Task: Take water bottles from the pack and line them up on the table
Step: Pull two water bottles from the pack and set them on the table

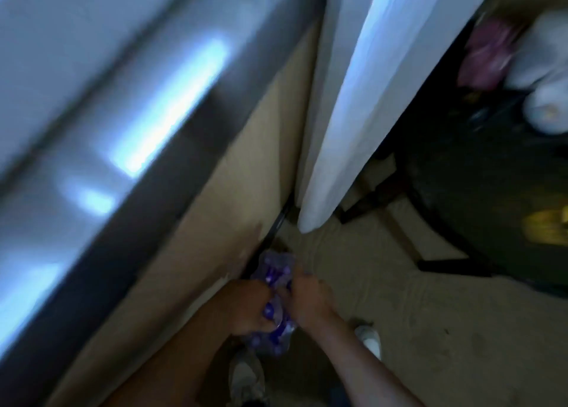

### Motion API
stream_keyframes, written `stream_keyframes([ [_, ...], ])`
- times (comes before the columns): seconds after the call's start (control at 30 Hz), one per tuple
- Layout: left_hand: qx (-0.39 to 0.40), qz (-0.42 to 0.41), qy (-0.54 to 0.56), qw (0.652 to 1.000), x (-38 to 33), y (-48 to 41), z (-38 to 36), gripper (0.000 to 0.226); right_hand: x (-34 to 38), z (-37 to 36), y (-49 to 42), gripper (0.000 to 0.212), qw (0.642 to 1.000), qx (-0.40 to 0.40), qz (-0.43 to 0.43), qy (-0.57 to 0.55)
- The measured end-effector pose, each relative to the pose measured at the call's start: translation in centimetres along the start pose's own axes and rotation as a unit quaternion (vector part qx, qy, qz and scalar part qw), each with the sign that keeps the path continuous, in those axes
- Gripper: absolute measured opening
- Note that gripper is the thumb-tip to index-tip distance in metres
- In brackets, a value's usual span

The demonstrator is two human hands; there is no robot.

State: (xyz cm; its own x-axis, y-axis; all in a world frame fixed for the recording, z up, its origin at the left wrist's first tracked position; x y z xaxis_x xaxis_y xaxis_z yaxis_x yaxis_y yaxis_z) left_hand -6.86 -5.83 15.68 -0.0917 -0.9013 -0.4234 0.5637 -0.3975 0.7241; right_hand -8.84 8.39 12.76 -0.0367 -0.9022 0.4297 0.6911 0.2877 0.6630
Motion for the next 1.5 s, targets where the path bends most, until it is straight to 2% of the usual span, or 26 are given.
stream_keyframes([
  [0.13, -0.072, -0.055, -0.038, 0.995, -5.0, 3.6, 8.2, 0.034, 2.7, 8.9, 4.6, 0.032, 0.999, -0.031, 0.022, 0.017],
  [0.3, -0.146, -0.039, -0.042, 0.988, -11.3, 7.4, 17.3, 0.03, 5.2, 20.0, 11.0, 0.038, 0.988, -0.149, 0.014, 0.026],
  [0.47, -0.272, -0.049, -0.024, 0.961, -17.2, 11.3, 25.3, 0.033, 6.3, 30.6, 17.5, 0.043, 0.97, -0.241, -0.018, -0.018],
  [0.57, -0.289, -0.094, 0.041, 0.952, -20.9, 12.6, 28.8, 0.03, 6.1, 35.4, 21.5, 0.027, 0.955, -0.29, -0.014, -0.062],
  [0.67, -0.3, -0.126, 0.066, 0.943, -24.7, 12.5, 31.3, 0.033, 5.0, 38.8, 24.6, 0.023, 0.944, -0.322, -0.015, -0.07],
  [0.83, -0.301, -0.122, 0.064, 0.944, -29.8, 9.5, 33.6, 0.021, 1.4, 42.7, 25.4, 0.023, 0.946, -0.317, -0.023, -0.068],
  [1.07, -0.274, -0.091, 0.13, 0.948, -34.2, 2.7, 33.8, 0.019, -6.3, 46.2, 22.7, 0.022, 0.959, -0.272, -0.014, -0.083],
  [1.27, -0.286, -0.062, 0.174, 0.94, -36.7, -2.0, 32.9, 0.019, -12.4, 47.1, 20.1, 0.025, 0.961, -0.251, -0.022, -0.11],
  [1.5, -0.316, -0.059, 0.174, 0.931, -38.9, -5.4, 33.0, 0.023, -17.0, 47.9, 17.8, 0.025, 0.944, -0.289, -0.037, -0.158],
])
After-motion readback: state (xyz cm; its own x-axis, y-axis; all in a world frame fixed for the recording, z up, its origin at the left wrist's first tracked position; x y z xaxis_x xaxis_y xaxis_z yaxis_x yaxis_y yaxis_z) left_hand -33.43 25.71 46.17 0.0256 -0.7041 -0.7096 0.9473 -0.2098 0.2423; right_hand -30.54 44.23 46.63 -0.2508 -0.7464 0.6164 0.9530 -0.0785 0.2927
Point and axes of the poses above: each hand's wrist, its own y-axis away from the middle knuckle, its own z-axis out of the back of the hand, x = y × z, the point moved 1 cm from there along -y, towards the middle knuckle, and after that the axes turned 3 degrees about x, right-handed, at the moved point
